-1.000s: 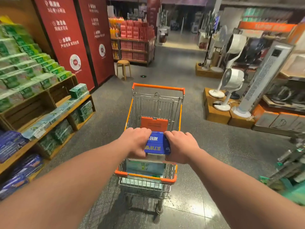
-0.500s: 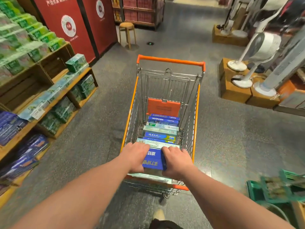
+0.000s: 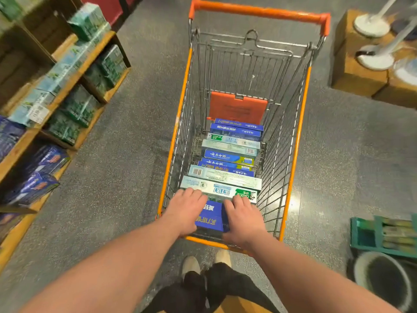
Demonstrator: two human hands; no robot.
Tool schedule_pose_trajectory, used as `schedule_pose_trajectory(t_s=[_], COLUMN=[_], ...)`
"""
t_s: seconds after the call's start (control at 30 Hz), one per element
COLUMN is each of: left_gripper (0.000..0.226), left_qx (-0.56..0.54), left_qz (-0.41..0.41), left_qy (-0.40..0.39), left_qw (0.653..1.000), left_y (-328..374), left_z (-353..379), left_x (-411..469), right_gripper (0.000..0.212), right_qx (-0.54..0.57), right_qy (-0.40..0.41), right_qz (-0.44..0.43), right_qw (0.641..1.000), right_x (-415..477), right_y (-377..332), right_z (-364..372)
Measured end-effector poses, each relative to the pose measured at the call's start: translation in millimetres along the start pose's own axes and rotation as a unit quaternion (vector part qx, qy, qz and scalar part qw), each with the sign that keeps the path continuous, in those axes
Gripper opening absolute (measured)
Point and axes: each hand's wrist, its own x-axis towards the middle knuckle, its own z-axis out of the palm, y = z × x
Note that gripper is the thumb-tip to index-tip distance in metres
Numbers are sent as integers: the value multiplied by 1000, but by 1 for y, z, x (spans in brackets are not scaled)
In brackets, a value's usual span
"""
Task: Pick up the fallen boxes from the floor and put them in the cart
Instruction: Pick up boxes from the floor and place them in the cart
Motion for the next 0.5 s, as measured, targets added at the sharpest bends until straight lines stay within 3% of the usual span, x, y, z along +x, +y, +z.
schedule_pose_trajectory(t_s=[0.5], left_gripper=[88], left_qx=[-17], left_qz=[24], left_qy=[19], left_qw=[999], left_y=[-16], left_z=[15], left_x=[34], right_gripper=[86], right_qx=[7], right_qy=[4], right_qz=[41], right_qw=[999], right_x=[21], right_y=[11], right_z=[9])
